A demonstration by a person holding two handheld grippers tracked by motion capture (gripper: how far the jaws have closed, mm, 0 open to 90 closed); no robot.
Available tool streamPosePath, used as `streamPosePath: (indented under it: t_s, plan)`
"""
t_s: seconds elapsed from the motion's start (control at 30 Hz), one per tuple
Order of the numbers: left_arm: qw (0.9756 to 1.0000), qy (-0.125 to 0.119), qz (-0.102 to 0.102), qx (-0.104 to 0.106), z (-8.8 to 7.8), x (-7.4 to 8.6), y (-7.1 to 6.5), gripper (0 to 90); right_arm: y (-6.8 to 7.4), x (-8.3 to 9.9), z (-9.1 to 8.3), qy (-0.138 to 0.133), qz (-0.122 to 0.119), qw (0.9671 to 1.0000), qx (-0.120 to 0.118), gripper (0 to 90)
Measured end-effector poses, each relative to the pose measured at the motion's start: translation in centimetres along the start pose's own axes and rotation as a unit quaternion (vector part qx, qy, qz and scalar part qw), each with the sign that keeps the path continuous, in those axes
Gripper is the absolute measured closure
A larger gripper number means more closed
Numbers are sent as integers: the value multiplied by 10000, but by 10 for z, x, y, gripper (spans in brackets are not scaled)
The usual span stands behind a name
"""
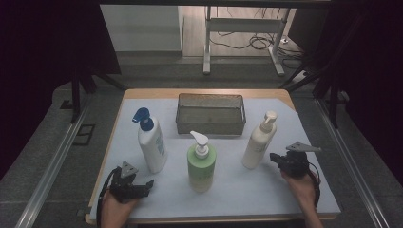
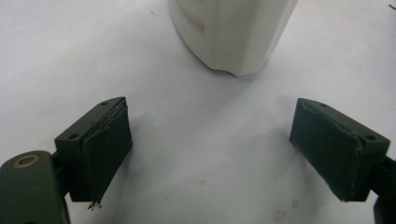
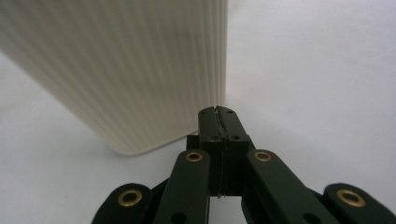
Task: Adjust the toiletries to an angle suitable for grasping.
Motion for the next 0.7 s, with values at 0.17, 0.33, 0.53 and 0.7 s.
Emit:
streamPosePath:
  t_s: [0.17,0.33,0.53,0.7]
  plan:
    - [10000,-1,0,0,0,0,0,123,-2,-4,7,-10,73,10000,3,896]
    - [10000,-1,1,-1,0,0,0,123,-1,-7,14,0,68,10000,2,895]
    - [10000,-2,1,-1,0,0,0,123,0,-9,19,-11,26,10000,74,895]
    - [10000,-1,0,0,0,0,0,123,-2,-10,24,-12,76,9999,83,895]
Point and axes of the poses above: each handheld gripper's, and its own axes: z roughly forward along the jaws, x roughly out of its underside, y roughly to its left, the point moved 9 cm from there along z, roughly forward along the jaws, and after that the axes turned 8 degrees about x, right-handed, at the moved point
